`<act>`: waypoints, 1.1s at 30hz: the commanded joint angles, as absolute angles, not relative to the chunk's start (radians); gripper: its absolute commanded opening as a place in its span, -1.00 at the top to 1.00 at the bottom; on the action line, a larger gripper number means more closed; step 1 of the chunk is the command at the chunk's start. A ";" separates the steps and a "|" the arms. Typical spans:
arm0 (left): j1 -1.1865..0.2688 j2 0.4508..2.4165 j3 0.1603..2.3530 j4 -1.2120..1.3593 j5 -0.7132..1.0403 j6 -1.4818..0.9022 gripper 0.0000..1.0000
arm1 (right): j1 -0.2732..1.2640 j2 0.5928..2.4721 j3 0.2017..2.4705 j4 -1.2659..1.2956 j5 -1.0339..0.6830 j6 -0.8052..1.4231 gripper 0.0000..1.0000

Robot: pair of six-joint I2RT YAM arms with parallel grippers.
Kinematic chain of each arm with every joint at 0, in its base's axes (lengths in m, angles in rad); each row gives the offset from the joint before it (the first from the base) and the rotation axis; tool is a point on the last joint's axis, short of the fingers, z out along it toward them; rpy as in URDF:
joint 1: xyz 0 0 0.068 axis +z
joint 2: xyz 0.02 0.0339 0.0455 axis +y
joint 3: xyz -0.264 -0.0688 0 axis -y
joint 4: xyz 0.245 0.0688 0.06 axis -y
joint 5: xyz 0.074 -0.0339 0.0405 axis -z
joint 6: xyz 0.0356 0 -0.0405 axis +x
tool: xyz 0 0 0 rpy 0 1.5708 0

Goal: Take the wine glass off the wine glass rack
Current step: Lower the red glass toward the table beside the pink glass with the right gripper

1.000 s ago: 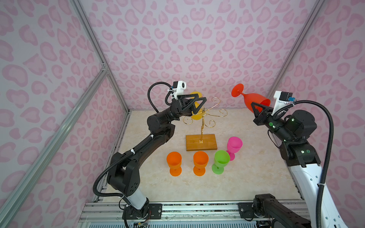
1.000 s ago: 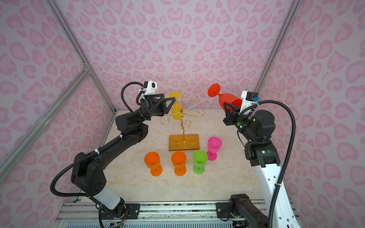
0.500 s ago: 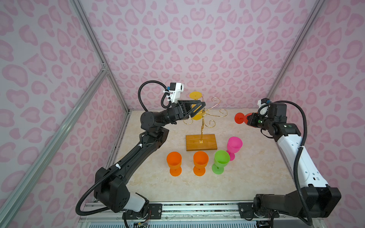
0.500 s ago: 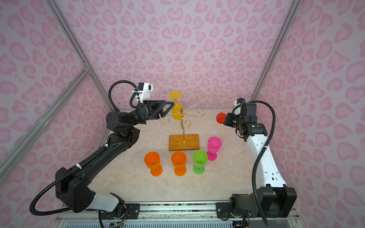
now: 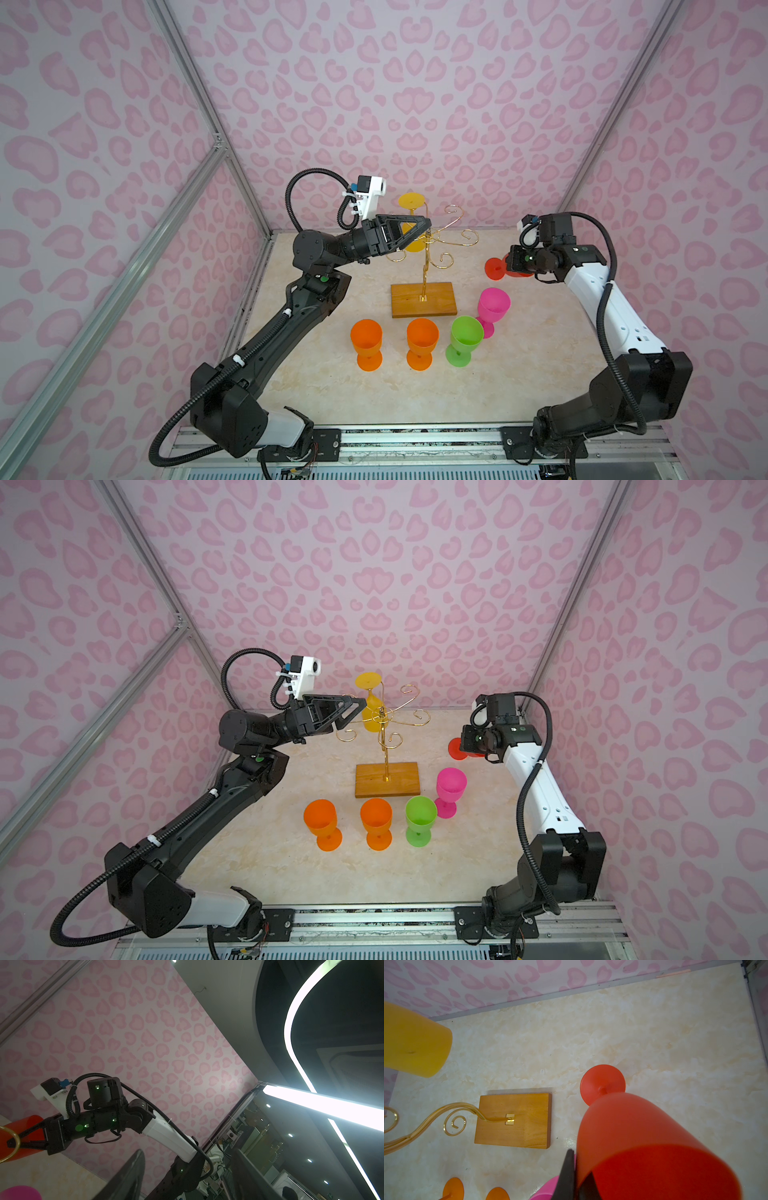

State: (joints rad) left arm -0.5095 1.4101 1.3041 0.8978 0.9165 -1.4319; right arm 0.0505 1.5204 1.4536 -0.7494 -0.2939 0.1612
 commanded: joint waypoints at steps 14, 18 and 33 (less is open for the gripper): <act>-0.508 1.404 1.305 0.887 0.943 -1.398 -0.36 | 0.108 1.657 1.553 -0.897 -0.236 0.084 1.00; -0.508 1.408 1.307 0.887 0.943 -1.397 -0.36 | 0.123 1.692 1.588 -0.933 -0.224 0.075 1.00; -0.508 1.400 1.281 0.885 0.950 -1.387 -0.36 | 0.149 1.851 1.768 -1.094 -0.179 0.046 1.00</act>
State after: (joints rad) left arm -0.5098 1.4101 1.2854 0.8619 0.9382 -1.4033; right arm 0.1448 1.8374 1.7584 -1.0542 -0.1925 0.0597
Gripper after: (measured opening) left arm 0.680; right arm 0.049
